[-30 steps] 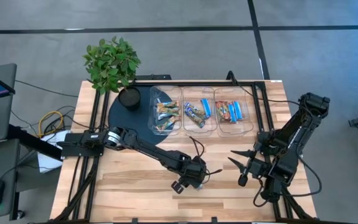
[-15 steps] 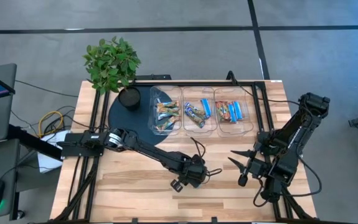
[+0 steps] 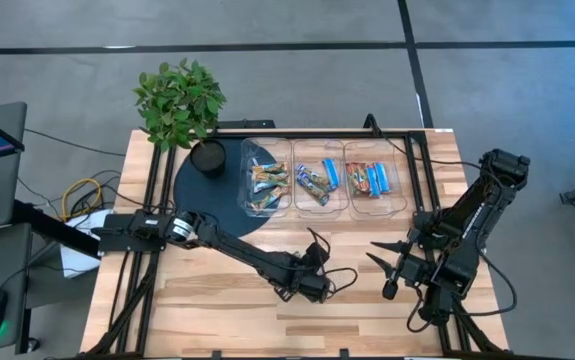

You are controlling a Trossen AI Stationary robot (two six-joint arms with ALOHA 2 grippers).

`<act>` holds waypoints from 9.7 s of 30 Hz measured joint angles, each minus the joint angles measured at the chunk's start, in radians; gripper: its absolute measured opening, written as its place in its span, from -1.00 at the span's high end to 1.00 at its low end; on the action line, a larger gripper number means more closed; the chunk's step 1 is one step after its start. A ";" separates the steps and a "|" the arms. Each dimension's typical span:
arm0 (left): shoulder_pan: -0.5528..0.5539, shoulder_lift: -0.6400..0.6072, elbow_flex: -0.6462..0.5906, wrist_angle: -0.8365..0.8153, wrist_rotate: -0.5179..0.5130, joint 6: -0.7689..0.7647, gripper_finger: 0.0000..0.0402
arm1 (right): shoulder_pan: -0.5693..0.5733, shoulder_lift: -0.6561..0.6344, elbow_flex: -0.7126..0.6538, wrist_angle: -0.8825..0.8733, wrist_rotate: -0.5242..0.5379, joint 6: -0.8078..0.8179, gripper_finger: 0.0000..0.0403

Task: Pick and place Granola Bars by type
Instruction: Put the yellow granola bar into the left transparent bin, then return to Home Position

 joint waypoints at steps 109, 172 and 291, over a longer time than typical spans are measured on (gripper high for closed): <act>0.640 -0.416 -0.334 -0.136 -0.126 -0.796 0.13 | -0.143 0.000 0.000 -0.006 -0.130 0.000 0.38; 0.436 -1.967 -1.231 0.469 0.144 -0.200 -0.03 | -1.015 -1.033 -0.379 0.519 -1.232 -0.917 0.38; 0.436 -2.265 -1.917 0.845 0.354 -0.510 -0.03 | -1.019 -1.299 -0.679 0.582 -1.462 -1.041 0.38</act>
